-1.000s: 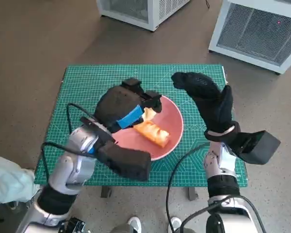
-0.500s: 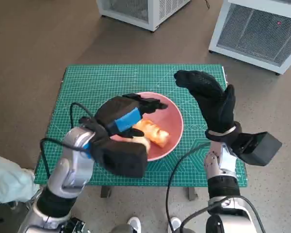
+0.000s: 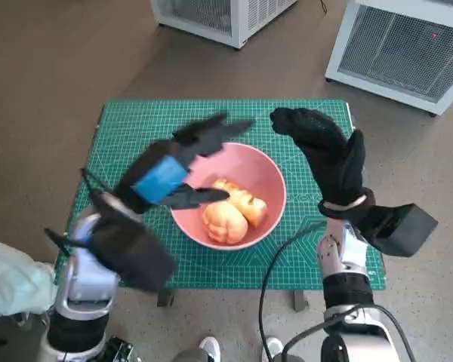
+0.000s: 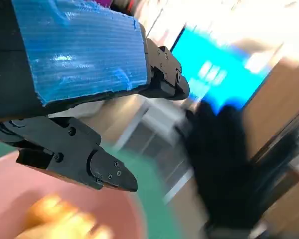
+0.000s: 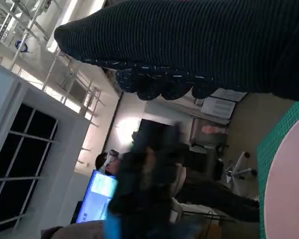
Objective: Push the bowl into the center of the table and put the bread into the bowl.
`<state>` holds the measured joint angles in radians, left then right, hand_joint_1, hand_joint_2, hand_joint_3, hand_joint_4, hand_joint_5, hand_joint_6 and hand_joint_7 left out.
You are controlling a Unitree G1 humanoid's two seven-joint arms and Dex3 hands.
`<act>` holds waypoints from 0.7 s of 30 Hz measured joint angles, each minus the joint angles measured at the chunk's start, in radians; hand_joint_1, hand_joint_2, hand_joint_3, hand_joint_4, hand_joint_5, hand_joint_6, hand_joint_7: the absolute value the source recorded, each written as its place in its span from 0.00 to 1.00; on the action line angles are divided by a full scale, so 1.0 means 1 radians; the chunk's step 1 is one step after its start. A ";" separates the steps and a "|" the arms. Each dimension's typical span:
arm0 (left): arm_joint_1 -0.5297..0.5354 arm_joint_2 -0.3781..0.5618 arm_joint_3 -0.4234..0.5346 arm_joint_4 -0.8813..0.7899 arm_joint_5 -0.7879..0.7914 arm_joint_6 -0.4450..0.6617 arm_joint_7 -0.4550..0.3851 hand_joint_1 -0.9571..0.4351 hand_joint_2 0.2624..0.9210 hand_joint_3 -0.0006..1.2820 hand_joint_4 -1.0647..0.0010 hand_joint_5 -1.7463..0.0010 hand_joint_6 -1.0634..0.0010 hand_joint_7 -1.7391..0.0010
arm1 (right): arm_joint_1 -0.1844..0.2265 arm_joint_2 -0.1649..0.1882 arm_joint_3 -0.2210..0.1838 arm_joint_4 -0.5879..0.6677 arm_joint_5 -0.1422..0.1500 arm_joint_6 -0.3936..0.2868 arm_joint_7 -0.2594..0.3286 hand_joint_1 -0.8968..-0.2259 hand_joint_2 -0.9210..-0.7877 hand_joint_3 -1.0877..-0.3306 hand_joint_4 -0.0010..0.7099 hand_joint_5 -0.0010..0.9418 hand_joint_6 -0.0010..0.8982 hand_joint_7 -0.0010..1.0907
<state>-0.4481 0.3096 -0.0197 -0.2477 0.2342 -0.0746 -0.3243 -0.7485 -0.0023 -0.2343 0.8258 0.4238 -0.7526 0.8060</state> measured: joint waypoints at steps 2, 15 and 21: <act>0.003 -0.008 0.019 0.030 -0.043 -0.062 0.019 0.39 0.99 0.06 0.83 1.00 0.89 0.75 | -0.001 0.000 0.001 -0.001 0.000 0.000 -0.001 0.33 0.00 0.49 0.26 0.01 0.00 0.50; 0.011 -0.070 0.111 0.251 -0.303 -0.337 0.038 0.26 1.00 0.23 0.82 1.00 1.00 0.69 | -0.031 -0.006 0.021 -0.058 -0.017 0.029 -0.036 0.32 0.00 0.48 0.26 0.00 0.00 0.53; 0.012 -0.088 0.140 0.330 -0.389 -0.388 0.032 0.24 1.00 0.25 0.82 1.00 0.98 0.72 | -0.058 -0.022 0.032 -0.070 -0.039 0.035 -0.062 0.30 0.00 0.47 0.26 0.01 0.00 0.54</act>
<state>-0.4365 0.2211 0.1207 0.0827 -0.1551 -0.4623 -0.2919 -0.8067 -0.0240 -0.2022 0.7563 0.3849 -0.7179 0.7444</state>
